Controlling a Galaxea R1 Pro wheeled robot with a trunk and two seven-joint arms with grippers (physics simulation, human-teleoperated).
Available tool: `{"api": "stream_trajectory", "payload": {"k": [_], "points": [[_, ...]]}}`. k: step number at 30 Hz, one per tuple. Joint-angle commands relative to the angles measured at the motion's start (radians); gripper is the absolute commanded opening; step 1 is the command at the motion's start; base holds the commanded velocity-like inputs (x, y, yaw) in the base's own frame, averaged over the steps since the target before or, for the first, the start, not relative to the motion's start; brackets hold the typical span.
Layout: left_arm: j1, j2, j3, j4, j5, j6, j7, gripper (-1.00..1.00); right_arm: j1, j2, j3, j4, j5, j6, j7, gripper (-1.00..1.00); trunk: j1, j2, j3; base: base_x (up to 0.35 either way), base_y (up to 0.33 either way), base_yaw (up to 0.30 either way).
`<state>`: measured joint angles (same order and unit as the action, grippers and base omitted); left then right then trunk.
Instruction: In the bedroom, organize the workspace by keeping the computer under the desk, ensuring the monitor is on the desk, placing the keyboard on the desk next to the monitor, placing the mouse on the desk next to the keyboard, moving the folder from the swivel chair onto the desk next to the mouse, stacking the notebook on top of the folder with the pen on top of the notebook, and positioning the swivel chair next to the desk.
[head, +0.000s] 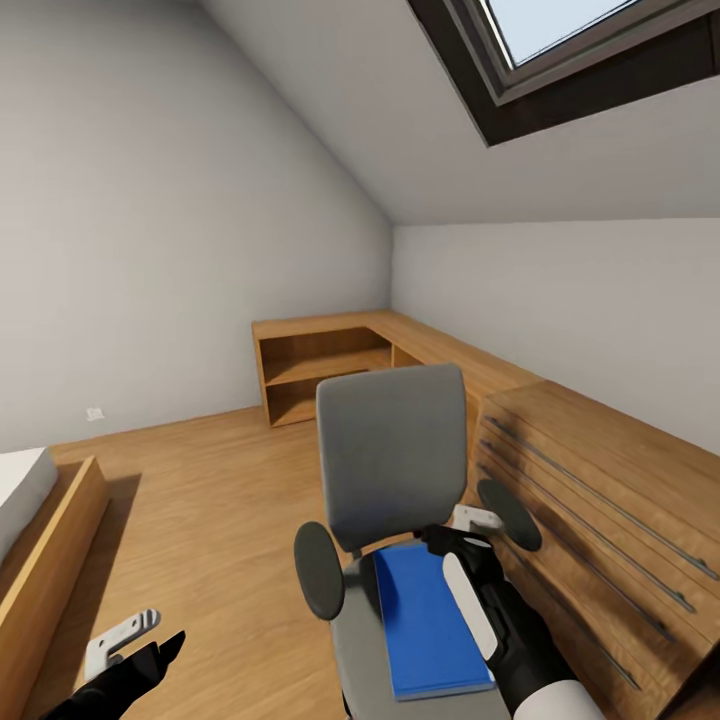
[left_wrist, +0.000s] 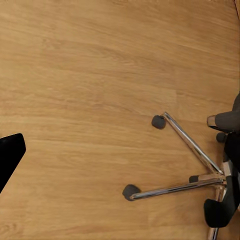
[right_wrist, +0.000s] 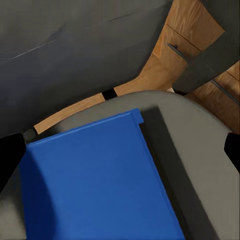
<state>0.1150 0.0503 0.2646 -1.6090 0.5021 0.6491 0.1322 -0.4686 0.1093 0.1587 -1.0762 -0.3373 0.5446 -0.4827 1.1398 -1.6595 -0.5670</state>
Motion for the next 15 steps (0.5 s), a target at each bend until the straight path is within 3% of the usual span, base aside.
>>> {"api": "stream_trajectory", "payload": {"k": [1, 4, 11, 15], "points": [[0.0, 0.0, 0.001, -0.002, 0.011, 0.004, 0.008, 1.0, -0.001, -0.001, 0.002, 0.0, -0.01, 0.002, -0.006, 1.0, 0.0, 0.0, -0.001, 0.067, 0.0, 0.0], [0.0, 0.0, 0.017, -0.004, 0.015, 0.004, 0.006, 1.0, -0.001, -0.002, 0.001, 0.009, -0.01, 0.002, 0.004, 1.0, 0.0, 0.0, -0.001, 0.037, 0.0, 0.0], [0.0, 0.0, 0.088, -0.009, 0.073, 0.003, 0.004, 1.0, -0.001, -0.003, 0.001, 0.028, -0.01, -0.027, 0.011, 1.0, 0.019, -0.035, -0.017, 0.004, 0.0, 0.0], [0.0, -0.002, 0.097, -0.009, 0.076, 0.003, 0.004, 1.0, -0.001, -0.003, 0.001, 0.035, -0.009, -0.036, 0.012, 1.0, 0.035, -0.063, -0.029, 0.0, 0.0, 0.0]]}}
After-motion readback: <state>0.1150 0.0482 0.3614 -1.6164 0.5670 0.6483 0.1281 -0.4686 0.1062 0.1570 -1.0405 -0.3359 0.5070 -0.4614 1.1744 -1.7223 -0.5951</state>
